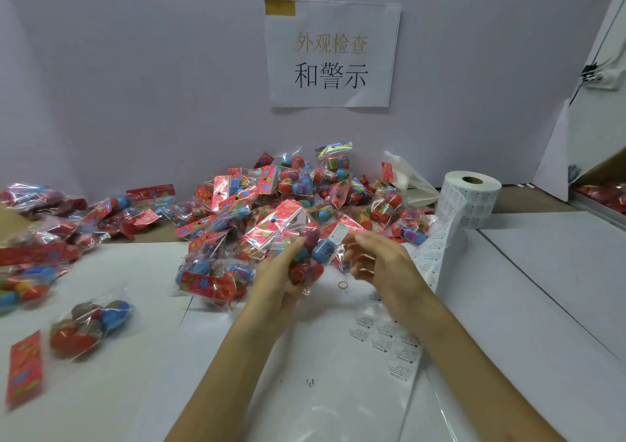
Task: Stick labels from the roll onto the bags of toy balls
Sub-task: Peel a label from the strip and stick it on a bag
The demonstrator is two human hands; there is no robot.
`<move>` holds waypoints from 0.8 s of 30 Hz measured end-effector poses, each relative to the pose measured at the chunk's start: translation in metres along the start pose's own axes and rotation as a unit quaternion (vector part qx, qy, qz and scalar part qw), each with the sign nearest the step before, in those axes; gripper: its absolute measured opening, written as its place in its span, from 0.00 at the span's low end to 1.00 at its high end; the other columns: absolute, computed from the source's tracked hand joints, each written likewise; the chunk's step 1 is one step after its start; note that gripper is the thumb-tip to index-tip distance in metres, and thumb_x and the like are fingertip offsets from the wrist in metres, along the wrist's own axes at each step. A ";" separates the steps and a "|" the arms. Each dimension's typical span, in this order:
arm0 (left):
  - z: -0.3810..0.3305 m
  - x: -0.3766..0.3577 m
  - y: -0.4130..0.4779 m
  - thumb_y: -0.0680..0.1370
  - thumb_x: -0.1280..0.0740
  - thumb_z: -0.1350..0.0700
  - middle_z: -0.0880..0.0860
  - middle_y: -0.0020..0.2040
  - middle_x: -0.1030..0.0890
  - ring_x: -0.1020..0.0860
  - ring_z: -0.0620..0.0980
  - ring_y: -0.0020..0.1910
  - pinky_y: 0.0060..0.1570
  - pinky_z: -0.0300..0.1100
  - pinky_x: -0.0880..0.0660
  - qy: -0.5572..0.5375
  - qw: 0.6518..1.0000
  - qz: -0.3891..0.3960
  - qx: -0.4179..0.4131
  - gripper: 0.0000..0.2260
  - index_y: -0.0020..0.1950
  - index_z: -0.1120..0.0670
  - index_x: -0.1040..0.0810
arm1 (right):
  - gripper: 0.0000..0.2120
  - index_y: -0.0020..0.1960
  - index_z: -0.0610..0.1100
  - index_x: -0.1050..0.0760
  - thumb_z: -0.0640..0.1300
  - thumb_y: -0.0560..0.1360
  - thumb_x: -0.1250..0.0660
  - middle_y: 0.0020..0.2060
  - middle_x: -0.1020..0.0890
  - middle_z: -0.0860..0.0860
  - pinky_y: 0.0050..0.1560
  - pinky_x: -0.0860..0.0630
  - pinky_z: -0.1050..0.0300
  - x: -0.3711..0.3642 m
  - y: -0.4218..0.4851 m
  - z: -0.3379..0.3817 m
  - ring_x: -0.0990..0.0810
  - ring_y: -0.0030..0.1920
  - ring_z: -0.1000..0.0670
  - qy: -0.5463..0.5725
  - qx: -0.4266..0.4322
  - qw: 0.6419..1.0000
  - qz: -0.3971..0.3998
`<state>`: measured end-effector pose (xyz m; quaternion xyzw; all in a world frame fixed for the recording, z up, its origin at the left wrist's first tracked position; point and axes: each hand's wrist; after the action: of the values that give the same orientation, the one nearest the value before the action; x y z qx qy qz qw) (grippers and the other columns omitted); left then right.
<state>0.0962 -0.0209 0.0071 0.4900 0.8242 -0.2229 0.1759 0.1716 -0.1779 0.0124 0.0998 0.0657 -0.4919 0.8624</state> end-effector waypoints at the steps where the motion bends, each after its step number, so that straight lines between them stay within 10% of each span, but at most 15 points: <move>1: 0.000 0.000 0.000 0.81 0.31 0.55 0.63 0.59 0.16 0.19 0.54 0.51 0.53 0.46 0.21 0.004 1.000 0.002 -0.001 0.17 0.64 0.65 0.21 | 0.12 0.48 0.44 0.15 0.42 0.82 0.37 0.38 0.17 0.46 0.37 0.25 0.61 -0.001 0.000 -0.001 0.23 0.34 0.52 -0.006 -0.012 1.000 0.019; 13: 0.000 0.001 0.002 0.79 0.29 0.51 0.61 0.57 0.15 0.19 0.57 0.55 0.65 0.55 0.25 0.038 0.999 -0.020 -0.004 0.21 0.67 0.63 0.23 | 0.09 0.51 0.44 0.15 0.41 0.81 0.35 0.39 0.16 0.46 0.40 0.23 0.58 -0.004 0.000 -0.009 0.22 0.34 0.51 -0.083 -0.023 0.996 0.020; 24: -0.002 0.002 -0.002 0.79 0.29 0.51 0.64 0.57 0.16 0.20 0.58 0.50 0.47 0.48 0.25 0.070 0.997 -0.034 -0.017 0.21 0.66 0.64 0.22 | 0.08 0.55 0.50 0.19 0.39 0.79 0.31 0.40 0.16 0.49 0.40 0.20 0.58 -0.004 0.000 -0.017 0.19 0.37 0.54 -0.264 0.077 0.961 0.022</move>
<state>0.0932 -0.0189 0.0076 0.4729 0.8544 -0.1795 0.1186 0.1690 -0.1708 -0.0029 0.0342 -0.2042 -0.4852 0.8495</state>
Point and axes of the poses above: each hand's wrist, its own y-axis towards the middle knuckle, its own x-axis out of the back of the hand, z = x × y
